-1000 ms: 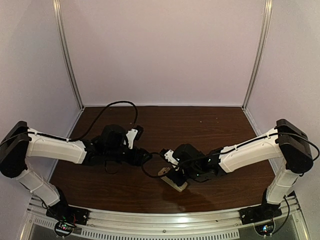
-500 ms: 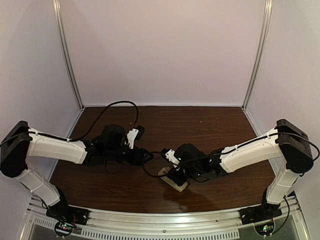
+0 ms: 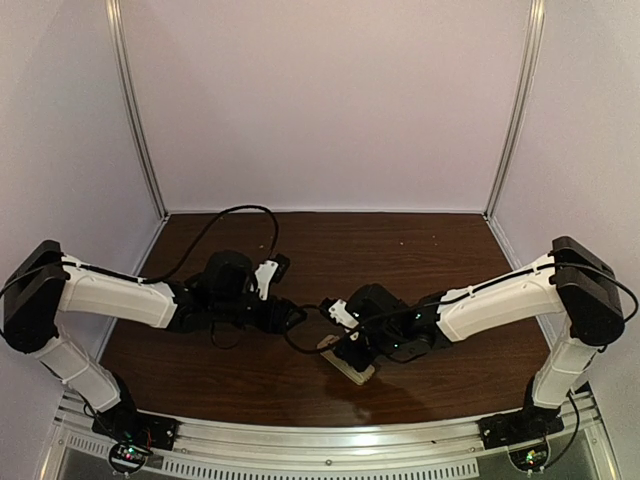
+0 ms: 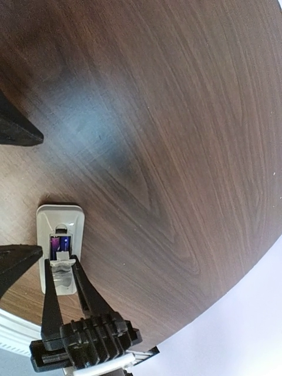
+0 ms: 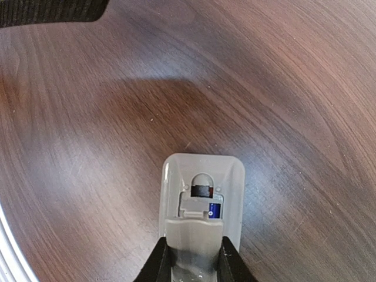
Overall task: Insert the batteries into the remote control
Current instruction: Load the battery cover onto the remote control without the battery cover.
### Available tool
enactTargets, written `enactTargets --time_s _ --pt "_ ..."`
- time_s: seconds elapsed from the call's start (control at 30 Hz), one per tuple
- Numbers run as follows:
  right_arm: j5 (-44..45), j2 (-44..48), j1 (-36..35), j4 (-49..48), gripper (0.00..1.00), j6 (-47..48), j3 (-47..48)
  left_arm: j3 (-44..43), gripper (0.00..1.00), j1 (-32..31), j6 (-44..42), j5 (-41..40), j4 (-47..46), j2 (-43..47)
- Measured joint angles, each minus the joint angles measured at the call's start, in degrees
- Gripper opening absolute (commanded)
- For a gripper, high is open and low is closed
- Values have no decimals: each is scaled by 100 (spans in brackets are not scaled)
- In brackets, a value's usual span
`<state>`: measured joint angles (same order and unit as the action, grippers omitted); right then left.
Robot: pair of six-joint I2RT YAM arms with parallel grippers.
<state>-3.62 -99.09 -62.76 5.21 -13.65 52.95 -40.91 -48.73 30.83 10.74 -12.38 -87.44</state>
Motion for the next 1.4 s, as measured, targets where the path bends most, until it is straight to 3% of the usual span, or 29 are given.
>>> enactTargets --time_s 0.17,0.63,1.07,1.4 --pt "-22 -28 13 -31 24 -4 4 11 58 0 20 85 -52 -66" --pt "-35 -94 11 -125 36 -26 7 39 57 4 103 358 -431 -420" --pt "-101 -90 2 -103 55 -90 7 39 59 7 103 363 -428 -450" --pt "-105 85 2 286 58 -160 13 76 59 107 105 358 -426 -450"
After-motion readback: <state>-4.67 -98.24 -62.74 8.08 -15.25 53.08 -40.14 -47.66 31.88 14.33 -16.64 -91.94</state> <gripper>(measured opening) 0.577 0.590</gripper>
